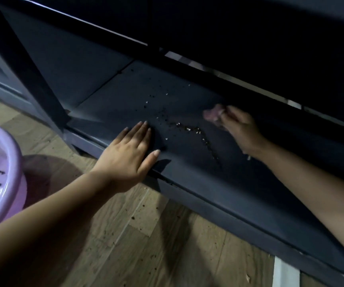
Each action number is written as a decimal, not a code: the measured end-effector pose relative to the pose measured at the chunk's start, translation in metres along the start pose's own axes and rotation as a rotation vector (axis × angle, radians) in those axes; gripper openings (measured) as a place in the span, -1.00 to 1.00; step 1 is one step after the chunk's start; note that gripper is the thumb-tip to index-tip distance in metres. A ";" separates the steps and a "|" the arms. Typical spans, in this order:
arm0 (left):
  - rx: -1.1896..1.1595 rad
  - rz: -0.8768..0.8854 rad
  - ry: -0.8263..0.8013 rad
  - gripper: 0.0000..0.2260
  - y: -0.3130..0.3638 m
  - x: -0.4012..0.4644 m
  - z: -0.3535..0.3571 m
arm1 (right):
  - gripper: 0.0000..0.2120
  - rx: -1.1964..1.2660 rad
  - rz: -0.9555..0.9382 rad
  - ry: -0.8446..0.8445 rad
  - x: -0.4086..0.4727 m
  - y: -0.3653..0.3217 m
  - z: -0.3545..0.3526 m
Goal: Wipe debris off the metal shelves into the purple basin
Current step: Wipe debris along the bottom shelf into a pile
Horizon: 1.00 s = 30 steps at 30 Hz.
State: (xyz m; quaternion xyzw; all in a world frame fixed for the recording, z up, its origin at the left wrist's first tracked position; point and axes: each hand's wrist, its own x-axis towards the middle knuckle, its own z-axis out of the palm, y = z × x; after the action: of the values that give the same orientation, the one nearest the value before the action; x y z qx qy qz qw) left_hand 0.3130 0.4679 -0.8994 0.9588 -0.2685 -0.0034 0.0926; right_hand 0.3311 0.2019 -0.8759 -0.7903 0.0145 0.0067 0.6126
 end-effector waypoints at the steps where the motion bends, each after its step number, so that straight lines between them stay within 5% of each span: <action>1: 0.003 0.021 -0.013 -0.01 -0.007 0.002 -0.003 | -0.81 -0.007 0.023 0.117 -0.007 0.004 -0.014; 6: 0.081 0.093 0.043 -0.11 -0.040 0.010 -0.007 | -0.57 -0.349 0.161 0.533 -0.066 0.029 -0.044; 11: 0.060 0.107 0.059 -0.27 -0.043 0.006 0.004 | -0.77 -0.363 0.165 0.536 -0.048 0.024 0.032; 16: 0.021 0.107 0.077 -0.30 -0.043 0.005 0.007 | -0.61 -0.514 0.217 0.396 0.010 0.008 0.124; 19: 0.041 0.145 0.097 -0.27 -0.046 0.003 0.006 | -0.77 -0.288 0.145 0.321 0.030 -0.011 0.143; 21: 0.009 0.159 0.082 -0.22 -0.047 0.001 0.006 | -0.77 -0.177 0.129 0.326 0.028 -0.016 0.129; 25: 0.001 0.168 0.066 -0.28 -0.049 0.001 0.002 | -0.76 -0.404 0.160 0.478 -0.017 -0.007 0.071; 30: 0.025 0.183 0.042 -0.37 -0.053 0.002 0.001 | -0.56 -0.633 0.466 0.769 -0.074 0.018 0.029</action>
State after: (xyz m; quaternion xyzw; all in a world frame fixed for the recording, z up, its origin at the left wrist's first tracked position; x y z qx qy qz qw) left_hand 0.3421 0.5108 -0.9096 0.9311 -0.3532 0.0285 0.0864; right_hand 0.2563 0.2267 -0.8989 -0.8574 0.4091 -0.1430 0.2777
